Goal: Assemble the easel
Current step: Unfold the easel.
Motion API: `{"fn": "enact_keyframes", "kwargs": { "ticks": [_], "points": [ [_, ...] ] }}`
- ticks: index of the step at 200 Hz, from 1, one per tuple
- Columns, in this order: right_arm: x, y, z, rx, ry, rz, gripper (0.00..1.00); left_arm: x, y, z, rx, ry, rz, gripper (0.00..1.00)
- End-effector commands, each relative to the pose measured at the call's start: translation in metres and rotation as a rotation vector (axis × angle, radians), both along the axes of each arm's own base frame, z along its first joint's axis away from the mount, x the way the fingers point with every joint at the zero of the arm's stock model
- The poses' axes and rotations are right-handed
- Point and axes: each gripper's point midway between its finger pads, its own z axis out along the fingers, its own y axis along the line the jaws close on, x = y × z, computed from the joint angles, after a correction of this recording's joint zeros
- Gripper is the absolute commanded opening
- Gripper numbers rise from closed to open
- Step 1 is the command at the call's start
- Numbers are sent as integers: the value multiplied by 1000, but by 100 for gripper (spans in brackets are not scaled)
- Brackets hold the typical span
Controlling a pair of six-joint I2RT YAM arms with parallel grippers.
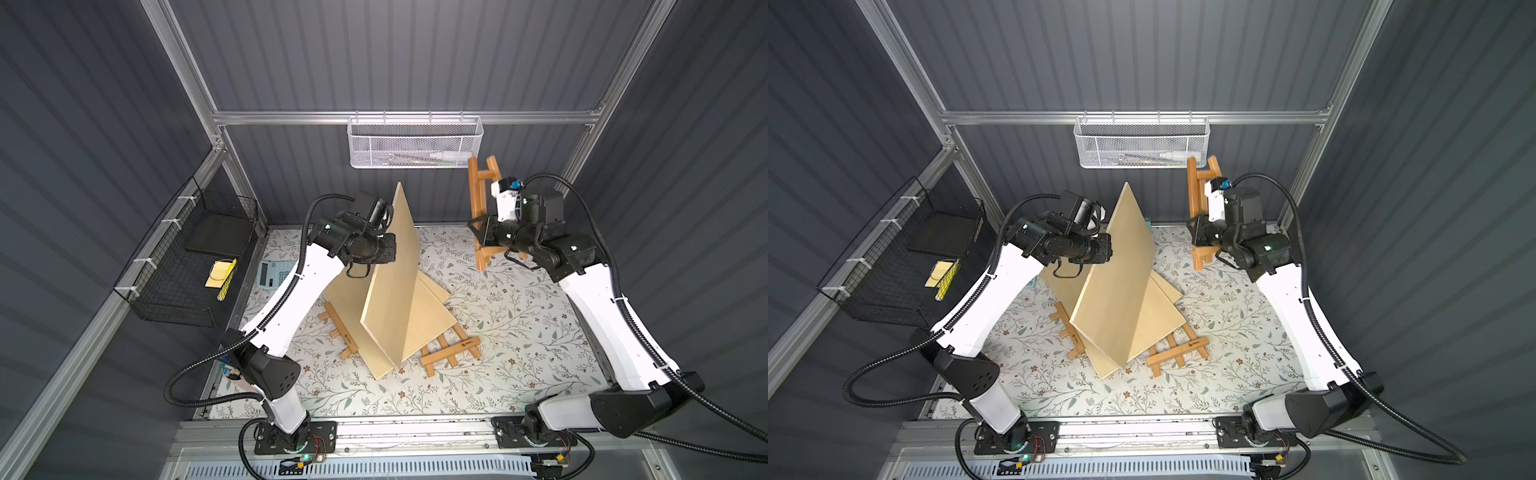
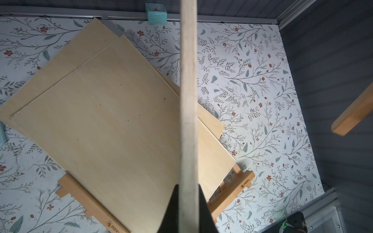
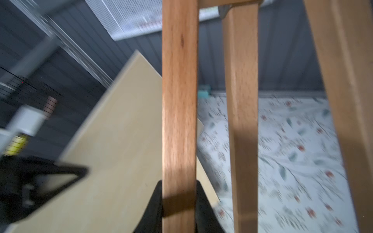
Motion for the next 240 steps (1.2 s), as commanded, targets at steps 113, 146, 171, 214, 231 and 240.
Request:
{"fn": "enact_keyframes", "kwargs": {
  "ticks": [113, 146, 171, 214, 231, 240],
  "points": [
    [50, 189, 126, 341, -531, 529, 0, 12, -23, 42, -135, -162, -75, 0],
    [50, 183, 102, 255, -495, 487, 0, 12, -19, 48, -133, -180, -62, 0],
    [35, 168, 90, 172, -503, 453, 0, 13, -16, 51, -124, -195, -54, 0],
    [-5, 139, 77, 80, -520, 438, 0, 16, -13, 53, -111, -205, -36, 0],
    [-20, 127, 73, 53, -518, 433, 0, 17, -13, 54, -112, -205, -29, 0],
    [-28, 120, 69, 38, -509, 424, 0, 17, -13, 54, -113, -199, -25, 0]
  ]
}}
